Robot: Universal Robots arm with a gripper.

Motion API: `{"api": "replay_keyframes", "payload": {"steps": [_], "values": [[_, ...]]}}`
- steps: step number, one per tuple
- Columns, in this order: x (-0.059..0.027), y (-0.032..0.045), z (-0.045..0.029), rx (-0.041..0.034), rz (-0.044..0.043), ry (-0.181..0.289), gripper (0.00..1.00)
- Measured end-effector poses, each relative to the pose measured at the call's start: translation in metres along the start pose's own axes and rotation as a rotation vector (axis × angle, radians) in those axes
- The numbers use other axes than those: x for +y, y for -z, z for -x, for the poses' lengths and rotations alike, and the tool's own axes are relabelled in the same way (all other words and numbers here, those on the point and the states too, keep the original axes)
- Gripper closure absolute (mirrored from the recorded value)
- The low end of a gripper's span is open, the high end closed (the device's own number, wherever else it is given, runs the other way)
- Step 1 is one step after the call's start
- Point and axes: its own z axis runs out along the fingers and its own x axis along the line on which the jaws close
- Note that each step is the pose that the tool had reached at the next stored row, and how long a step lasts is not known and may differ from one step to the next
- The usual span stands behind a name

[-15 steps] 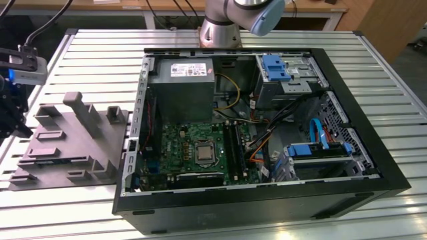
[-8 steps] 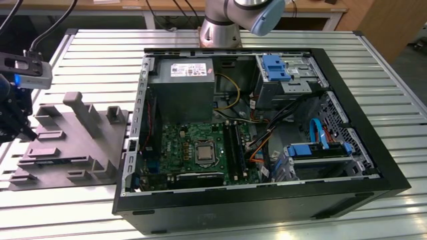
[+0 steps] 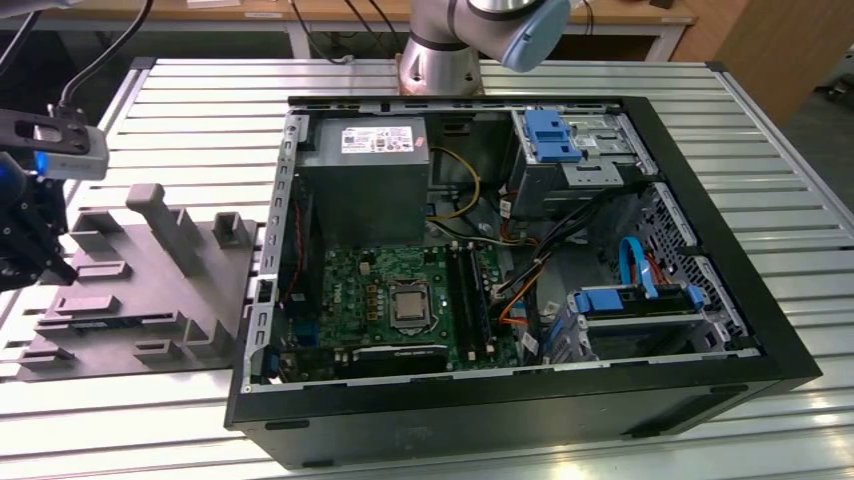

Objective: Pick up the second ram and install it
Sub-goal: 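Pick up the second ram and move it above second insertion slot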

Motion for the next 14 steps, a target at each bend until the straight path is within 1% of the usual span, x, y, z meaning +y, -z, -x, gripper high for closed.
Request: {"api": "replay_keyframes", "payload": {"steps": [3,9,14], "values": [[-0.0002,-0.0019,0.0000,0.0008,-0.0057,0.028,0.90],[-0.0006,-0.0081,-0.0022,0.0026,-0.0052,0.062,0.90],[-0.0011,-0.0150,-0.0047,0.0031,-0.0049,0.069,0.90]]}}
